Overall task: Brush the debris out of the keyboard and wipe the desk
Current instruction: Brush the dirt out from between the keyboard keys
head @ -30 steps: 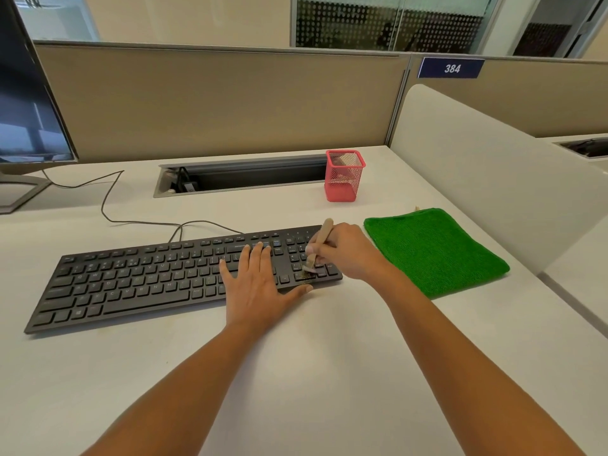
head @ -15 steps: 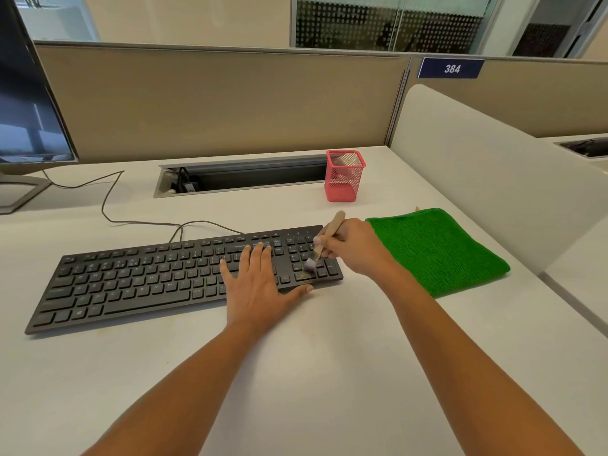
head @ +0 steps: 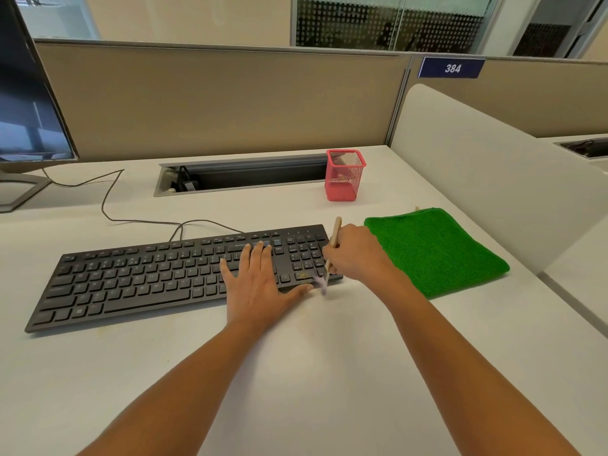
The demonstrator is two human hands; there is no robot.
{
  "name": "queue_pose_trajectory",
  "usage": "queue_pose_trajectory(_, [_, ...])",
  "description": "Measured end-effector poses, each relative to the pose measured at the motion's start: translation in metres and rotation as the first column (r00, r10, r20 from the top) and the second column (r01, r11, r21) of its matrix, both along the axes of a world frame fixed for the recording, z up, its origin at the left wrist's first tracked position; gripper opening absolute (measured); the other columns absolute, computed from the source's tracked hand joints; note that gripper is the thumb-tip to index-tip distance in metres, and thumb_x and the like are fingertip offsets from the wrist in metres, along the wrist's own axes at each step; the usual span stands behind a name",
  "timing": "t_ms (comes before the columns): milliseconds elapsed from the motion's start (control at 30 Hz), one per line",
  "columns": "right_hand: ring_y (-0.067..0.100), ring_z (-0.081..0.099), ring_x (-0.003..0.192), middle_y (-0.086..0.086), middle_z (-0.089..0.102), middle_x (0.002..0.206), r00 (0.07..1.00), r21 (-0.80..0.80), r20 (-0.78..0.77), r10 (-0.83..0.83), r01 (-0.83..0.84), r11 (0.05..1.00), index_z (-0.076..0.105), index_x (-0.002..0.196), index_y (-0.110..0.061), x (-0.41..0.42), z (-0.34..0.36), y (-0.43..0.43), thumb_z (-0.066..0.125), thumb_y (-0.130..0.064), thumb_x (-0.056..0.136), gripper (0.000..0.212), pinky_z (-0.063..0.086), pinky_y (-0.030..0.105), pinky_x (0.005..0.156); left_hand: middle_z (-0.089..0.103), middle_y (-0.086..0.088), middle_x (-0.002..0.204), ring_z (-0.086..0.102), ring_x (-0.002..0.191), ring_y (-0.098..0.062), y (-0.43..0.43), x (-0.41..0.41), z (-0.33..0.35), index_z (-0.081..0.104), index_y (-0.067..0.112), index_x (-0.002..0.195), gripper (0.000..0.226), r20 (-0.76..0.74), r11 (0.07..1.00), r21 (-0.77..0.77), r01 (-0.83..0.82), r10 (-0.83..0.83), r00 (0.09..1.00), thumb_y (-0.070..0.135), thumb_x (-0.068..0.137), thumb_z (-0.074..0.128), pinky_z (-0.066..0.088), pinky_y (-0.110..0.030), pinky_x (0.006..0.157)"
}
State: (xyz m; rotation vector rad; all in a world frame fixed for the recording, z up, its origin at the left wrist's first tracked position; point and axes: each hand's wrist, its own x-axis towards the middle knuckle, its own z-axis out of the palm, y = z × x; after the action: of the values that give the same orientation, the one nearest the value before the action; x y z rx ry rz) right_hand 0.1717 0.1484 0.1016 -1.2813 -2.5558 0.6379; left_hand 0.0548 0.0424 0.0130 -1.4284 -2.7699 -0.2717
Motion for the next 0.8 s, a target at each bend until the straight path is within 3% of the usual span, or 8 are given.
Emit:
queue_pose_trajectory(233, [0.028,0.067,0.085,0.016,0.071,0.087,0.949,-0.036,-0.305,-0.077,0.07,0.997,0.071,0.096,-0.001,0.001,-0.005,0.007,0.054,-0.025,0.093,0.03,0.053,0.041,0.082,0.01,0.002,0.159,0.001,0.147,-0.018,0.0,0.0,-0.001,0.012,0.017,0.15,0.136,-0.003,1.0,0.009,-0.001,0.001,1.0,0.091,0.042,-0.024,0.0,-0.057,0.114])
queue_pose_trajectory(433, [0.028,0.068,0.083,0.016,0.071,0.085,0.994,-0.061,-0.105,-0.034,0.028,0.998,0.069,0.091,0.0,0.004,-0.011,0.006,0.052,-0.025,0.092,0.031,0.054,0.041,0.079,0.01,0.002,0.159,0.001,0.147,-0.018,0.001,-0.001,-0.002,0.012,0.017,0.151,0.134,-0.01,1.0,0.008,0.001,-0.001,1.0,0.091,0.044,-0.021,0.0,-0.058,0.114])
queue_pose_trajectory(667, [0.03,0.067,0.085,0.017,0.07,0.092,0.983,-0.051,-0.184,-0.024,0.014,0.999,0.069,0.097,0.0,0.009,0.011,0.014,0.058,-0.023,0.09,0.026,0.053,0.04,0.082,0.01,0.002,0.159,0.001,0.146,-0.018,0.001,-0.001,-0.003,0.013,0.017,0.15,0.123,-0.012,1.0,0.018,0.003,-0.003,1.0,0.09,0.053,-0.007,0.0,-0.057,0.114])
queue_pose_trajectory(800, [0.022,0.057,0.08,0.012,0.066,0.094,0.992,-0.065,-0.019,0.126,-0.127,0.99,0.067,0.097,0.0,0.004,0.012,0.002,0.056,-0.019,0.093,0.023,0.043,0.026,0.065,0.008,0.002,0.159,0.0,0.147,-0.018,0.001,-0.001,-0.003,0.011,0.017,0.15,0.123,-0.012,1.0,0.013,0.002,-0.002,1.0,0.089,0.052,-0.008,-0.001,-0.057,0.115])
